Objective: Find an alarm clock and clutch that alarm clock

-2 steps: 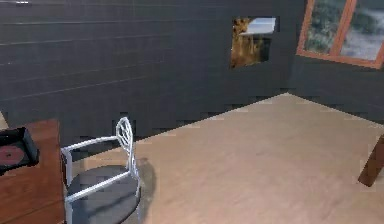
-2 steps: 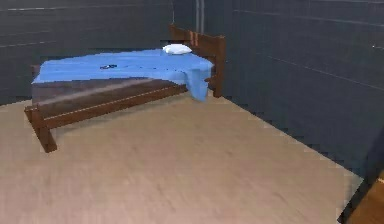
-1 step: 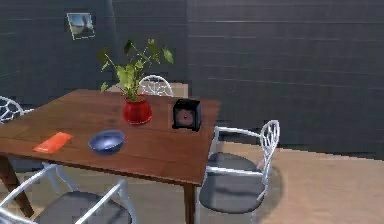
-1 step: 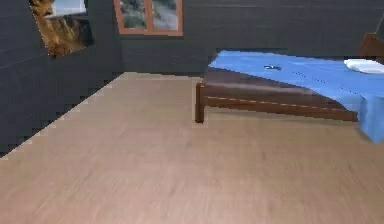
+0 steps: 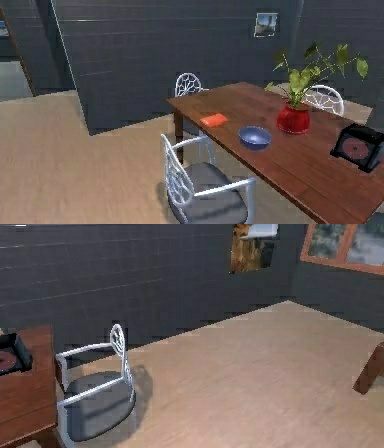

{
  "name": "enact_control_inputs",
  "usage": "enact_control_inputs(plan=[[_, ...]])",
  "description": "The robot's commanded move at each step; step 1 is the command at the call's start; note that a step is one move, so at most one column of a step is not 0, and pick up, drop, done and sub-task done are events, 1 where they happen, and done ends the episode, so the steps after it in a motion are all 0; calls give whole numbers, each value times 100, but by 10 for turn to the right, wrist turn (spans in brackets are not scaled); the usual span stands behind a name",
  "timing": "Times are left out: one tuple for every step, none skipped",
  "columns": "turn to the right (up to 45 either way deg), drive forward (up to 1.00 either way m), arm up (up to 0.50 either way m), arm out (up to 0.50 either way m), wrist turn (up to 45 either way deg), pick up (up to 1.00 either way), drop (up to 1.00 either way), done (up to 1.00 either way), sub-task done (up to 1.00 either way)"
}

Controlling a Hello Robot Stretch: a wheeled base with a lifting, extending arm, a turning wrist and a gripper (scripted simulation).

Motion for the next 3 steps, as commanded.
enact_control_inputs(plan=[[-420, 0, 0, 0, 0, 0, 0, 0, 0], [450, 0, 0, 0, 0, 0, 0, 0, 0], [450, 0, 0, 0, 0, 0, 0, 0, 0]])
